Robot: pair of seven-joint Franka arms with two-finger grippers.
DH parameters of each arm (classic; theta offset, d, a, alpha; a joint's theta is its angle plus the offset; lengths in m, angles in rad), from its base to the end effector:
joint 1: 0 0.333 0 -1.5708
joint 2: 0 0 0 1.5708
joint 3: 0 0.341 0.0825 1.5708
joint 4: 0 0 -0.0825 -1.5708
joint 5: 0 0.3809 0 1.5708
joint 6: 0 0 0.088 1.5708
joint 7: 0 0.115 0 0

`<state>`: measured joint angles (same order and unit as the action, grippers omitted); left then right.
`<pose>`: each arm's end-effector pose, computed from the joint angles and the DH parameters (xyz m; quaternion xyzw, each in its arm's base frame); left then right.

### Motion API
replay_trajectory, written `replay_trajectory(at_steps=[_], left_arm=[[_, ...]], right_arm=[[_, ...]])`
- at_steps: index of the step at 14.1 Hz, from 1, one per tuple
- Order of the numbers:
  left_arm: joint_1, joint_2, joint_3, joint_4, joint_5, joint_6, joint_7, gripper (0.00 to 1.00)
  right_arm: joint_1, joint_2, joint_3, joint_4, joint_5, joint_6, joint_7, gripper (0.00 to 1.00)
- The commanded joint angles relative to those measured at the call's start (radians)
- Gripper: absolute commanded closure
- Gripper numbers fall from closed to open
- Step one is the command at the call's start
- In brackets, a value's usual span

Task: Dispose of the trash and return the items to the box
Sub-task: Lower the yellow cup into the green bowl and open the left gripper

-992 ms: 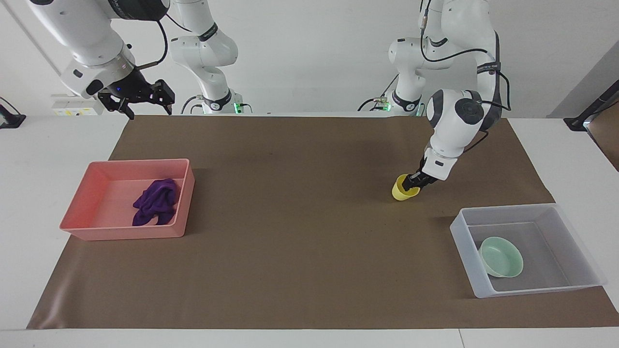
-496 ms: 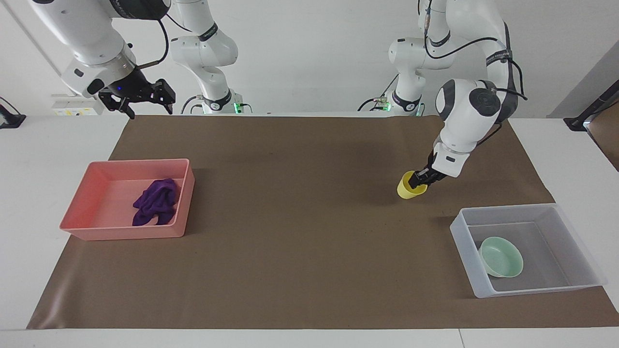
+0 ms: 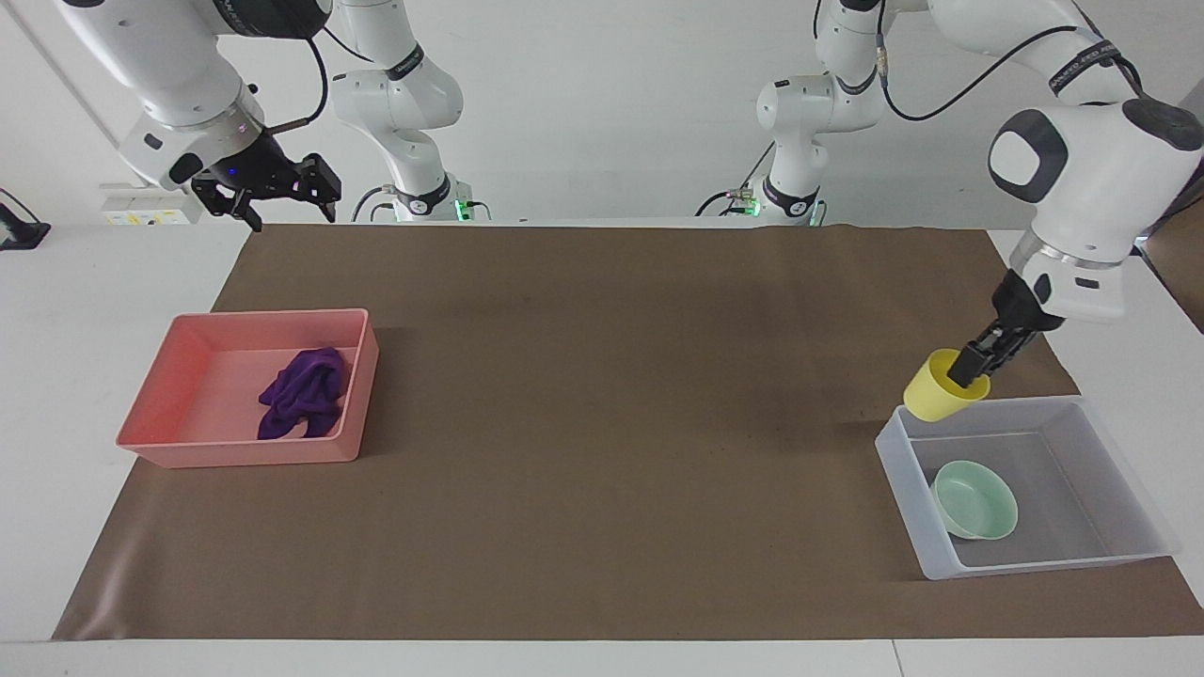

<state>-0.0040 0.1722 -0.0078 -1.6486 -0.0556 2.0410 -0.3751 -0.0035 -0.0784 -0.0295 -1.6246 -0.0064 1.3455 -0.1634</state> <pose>0.6401 -0.0107 0.5476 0.9754 0.1892 0.1027 0.0473 0.4973 -0.0179 0.6410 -0.9929 -0.0646 0.0999 0.0078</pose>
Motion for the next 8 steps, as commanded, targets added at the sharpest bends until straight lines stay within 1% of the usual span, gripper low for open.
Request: replay_trajectory(at_steps=[1, 3, 5, 7, 8], left_arm=[[0.067, 0.128, -0.008, 0.092, 0.008, 0.075, 0.074, 1.00], [0.099, 0.188, -0.008, 0.092, 0.008, 0.181, 0.090, 1.00], [0.098, 0.237, -0.008, 0.090, 0.008, 0.260, 0.088, 1.00], [0.099, 0.262, -0.009, 0.076, 0.002, 0.294, 0.090, 1.00], [0.095, 0.269, -0.009, 0.049, 0.002, 0.312, 0.091, 1.00]], right_arm=[[-0.006, -0.023, 0.003, -0.027, 0.005, 0.006, 0.004, 0.00], [0.002, -0.023, 0.005, -0.027, 0.003, 0.009, 0.002, 0.00], [0.010, -0.023, 0.005, -0.026, 0.003, 0.007, 0.002, 0.00], [0.010, -0.023, 0.005, -0.026, 0.003, 0.007, 0.002, 0.00], [0.010, -0.023, 0.005, -0.026, 0.003, 0.006, 0.001, 0.00]])
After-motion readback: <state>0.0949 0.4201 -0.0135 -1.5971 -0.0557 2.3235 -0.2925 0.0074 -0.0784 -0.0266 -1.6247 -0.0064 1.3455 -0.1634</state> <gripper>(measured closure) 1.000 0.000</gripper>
